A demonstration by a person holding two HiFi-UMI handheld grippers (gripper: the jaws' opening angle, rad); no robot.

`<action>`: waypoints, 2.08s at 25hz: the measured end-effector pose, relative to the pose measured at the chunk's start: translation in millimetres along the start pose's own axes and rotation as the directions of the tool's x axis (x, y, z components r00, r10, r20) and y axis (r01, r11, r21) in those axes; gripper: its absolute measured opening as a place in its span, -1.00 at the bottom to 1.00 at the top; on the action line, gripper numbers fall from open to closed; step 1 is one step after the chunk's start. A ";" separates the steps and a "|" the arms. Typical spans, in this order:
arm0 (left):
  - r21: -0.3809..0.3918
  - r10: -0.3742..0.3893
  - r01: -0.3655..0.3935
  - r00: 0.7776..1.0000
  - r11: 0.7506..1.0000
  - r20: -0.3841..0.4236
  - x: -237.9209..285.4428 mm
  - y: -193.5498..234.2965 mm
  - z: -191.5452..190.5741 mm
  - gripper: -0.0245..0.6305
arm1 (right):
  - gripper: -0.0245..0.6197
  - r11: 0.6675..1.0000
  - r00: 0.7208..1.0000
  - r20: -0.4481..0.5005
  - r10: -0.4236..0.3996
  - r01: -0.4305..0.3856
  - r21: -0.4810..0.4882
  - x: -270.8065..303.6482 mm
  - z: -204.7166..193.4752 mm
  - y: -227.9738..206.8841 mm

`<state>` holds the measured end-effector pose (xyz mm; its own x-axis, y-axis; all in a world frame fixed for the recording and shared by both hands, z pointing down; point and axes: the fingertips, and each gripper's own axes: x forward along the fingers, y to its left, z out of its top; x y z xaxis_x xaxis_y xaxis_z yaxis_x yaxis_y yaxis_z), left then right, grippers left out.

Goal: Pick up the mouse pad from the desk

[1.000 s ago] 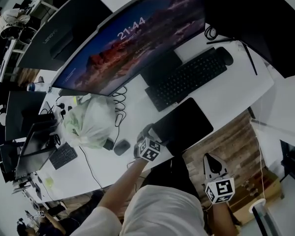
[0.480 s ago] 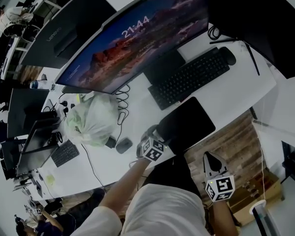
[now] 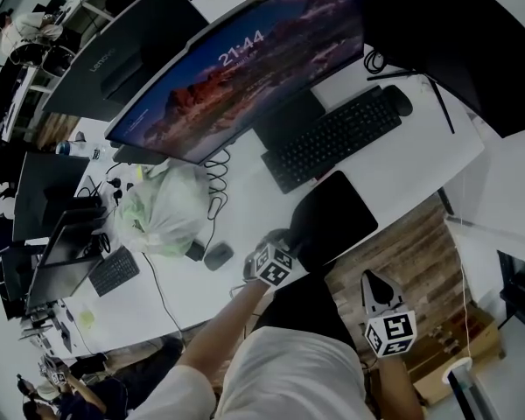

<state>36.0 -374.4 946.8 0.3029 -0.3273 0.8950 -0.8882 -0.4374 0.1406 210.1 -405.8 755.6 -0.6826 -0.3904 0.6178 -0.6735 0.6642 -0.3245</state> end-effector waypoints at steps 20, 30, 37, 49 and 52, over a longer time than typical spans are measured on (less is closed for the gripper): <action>-0.009 -0.035 0.037 0.985 0.999 0.168 -75.4 -50.1 48.8 -0.80 | -0.89 0.999 0.995 0.103 0.015 -0.011 -0.038 -50.2 20.0 16.6; 0.040 -0.014 0.003 0.963 0.999 0.269 -144.3 -65.7 54.6 -0.80 | -0.89 0.998 0.985 0.171 0.005 0.005 -0.057 -65.5 36.8 39.9; 0.070 -0.012 -0.012 0.942 0.997 0.337 -192.3 -70.3 42.1 -0.80 | -0.89 0.997 0.975 0.220 -0.017 0.034 -0.076 -80.8 38.1 77.1; 0.085 -0.036 -0.008 0.858 0.996 0.512 -303.7 -73.4 11.6 -0.80 | -0.89 0.977 0.952 0.296 -0.081 0.135 -0.165 -123.4 40.4 162.2; 0.095 -0.029 -0.027 0.839 0.995 0.543 -331.8 -71.6 2.9 -0.80 | -0.89 0.965 0.941 0.328 -0.085 0.160 -0.208 -134.7 49.5 183.7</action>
<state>0.0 -236.8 638.6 0.4677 -0.7169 0.5171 -0.8591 -0.5062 0.0754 164.3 -262.7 577.4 -0.6782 -0.6329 0.3735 -0.6997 0.7114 -0.0651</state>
